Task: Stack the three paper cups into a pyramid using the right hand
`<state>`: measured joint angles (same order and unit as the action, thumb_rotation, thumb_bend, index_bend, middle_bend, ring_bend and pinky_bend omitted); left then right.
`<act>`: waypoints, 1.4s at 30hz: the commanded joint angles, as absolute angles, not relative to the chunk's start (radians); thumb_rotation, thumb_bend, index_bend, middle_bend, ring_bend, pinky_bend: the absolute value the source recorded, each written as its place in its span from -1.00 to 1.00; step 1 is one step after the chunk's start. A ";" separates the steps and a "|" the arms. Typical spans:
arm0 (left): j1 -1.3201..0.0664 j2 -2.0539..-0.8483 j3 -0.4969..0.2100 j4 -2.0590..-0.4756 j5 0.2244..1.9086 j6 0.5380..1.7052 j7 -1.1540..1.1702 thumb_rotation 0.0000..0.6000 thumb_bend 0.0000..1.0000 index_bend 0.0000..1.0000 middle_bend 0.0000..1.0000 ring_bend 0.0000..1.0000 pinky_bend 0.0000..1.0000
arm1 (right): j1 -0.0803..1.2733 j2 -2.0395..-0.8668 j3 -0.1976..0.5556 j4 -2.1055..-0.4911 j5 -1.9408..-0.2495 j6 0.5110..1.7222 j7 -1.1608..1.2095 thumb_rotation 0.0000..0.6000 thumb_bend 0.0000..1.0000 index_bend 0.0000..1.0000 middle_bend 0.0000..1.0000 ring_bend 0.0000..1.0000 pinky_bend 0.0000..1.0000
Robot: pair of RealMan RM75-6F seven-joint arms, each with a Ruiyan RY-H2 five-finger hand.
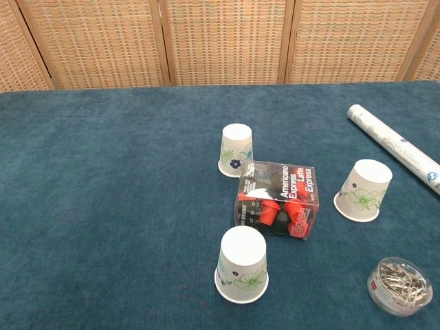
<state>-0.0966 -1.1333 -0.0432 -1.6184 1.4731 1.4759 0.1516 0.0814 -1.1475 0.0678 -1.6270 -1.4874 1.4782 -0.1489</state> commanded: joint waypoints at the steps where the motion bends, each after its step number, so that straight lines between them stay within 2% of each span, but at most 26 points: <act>1: -0.096 -1.133 -0.043 -1.618 1.473 1.476 0.153 1.00 -0.38 -1.00 -1.00 -1.00 -1.00 | 0.082 -1.148 0.067 -1.626 -1.487 1.476 -0.151 1.00 -1.00 -1.00 -1.00 -1.00 -1.00; 36: -0.090 -1.132 -0.042 -1.627 1.477 1.490 0.167 1.00 -0.38 -1.00 -1.00 -1.00 -1.00 | 0.097 -1.143 0.057 -1.653 -1.520 1.460 -0.105 1.00 -1.00 -1.00 -1.00 -1.00 -1.00; 42: -0.088 -1.129 -0.044 -1.627 1.475 1.494 0.161 1.00 -0.38 -1.00 -1.00 -1.00 -1.00 | 0.134 -1.136 0.052 -1.721 -1.566 1.423 -0.114 1.00 -1.00 -0.83 -1.00 -1.00 -1.00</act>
<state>-0.0875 -1.1291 -0.0442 -1.6268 1.4750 1.4941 0.1611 0.1221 -1.1396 0.0533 -1.7011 -1.5515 1.4335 -0.1083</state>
